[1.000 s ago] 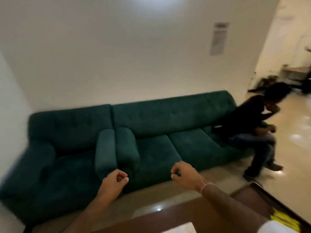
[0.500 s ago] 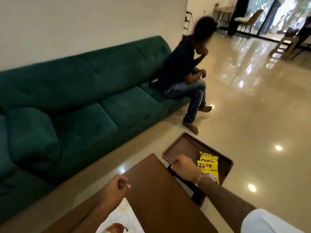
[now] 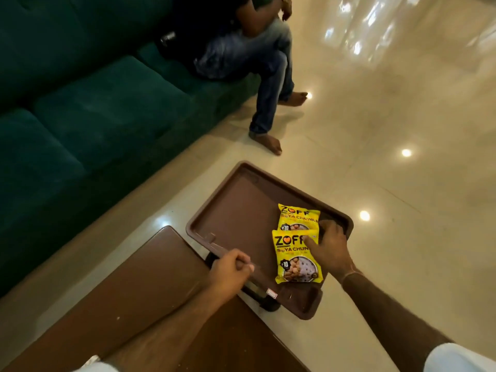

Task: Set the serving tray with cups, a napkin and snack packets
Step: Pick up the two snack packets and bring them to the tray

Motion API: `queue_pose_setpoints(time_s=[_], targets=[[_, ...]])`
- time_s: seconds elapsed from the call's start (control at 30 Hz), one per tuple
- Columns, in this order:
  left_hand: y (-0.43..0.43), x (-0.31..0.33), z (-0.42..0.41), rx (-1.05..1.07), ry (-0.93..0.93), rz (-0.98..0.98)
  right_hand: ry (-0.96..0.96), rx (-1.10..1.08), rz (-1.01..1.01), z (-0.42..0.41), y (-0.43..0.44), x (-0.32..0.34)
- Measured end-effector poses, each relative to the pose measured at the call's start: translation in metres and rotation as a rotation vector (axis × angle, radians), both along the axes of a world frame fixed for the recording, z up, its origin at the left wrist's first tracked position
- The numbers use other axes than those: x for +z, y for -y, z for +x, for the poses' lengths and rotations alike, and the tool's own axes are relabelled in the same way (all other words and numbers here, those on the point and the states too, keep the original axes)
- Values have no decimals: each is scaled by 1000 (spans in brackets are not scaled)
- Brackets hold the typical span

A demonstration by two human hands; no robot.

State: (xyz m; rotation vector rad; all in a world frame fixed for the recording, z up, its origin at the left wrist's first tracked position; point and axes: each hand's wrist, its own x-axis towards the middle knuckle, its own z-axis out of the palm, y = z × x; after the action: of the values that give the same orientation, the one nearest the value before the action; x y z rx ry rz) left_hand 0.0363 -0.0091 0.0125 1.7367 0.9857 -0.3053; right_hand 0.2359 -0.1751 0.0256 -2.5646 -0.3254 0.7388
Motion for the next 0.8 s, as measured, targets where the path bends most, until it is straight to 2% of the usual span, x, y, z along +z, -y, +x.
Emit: queue_pose_setpoints(time_s=[0.13, 0.27, 0.37, 0.47, 0.57, 0.67, 0.8], targets=[[22, -37, 69, -23, 36, -8, -241, -274, 132, 28, 7, -29], [30, -57, 125, 171, 21, -63, -443, -317, 152, 31, 10, -51], [26, -63, 154, 279, 24, -132, -398, -208, 125, 19, 16, -66], [23, -67, 173, 249, -55, -173, -349, -200, 175, 8, 27, -76], [25, -65, 181, 200, -95, -311, -309, -218, 229, 1, 38, -80], [25, -59, 181, 280, -26, -390, -314, -260, 318, -2, 49, -78], [13, -45, 163, 515, 132, -461, -321, -331, 433, 0, 62, -68]])
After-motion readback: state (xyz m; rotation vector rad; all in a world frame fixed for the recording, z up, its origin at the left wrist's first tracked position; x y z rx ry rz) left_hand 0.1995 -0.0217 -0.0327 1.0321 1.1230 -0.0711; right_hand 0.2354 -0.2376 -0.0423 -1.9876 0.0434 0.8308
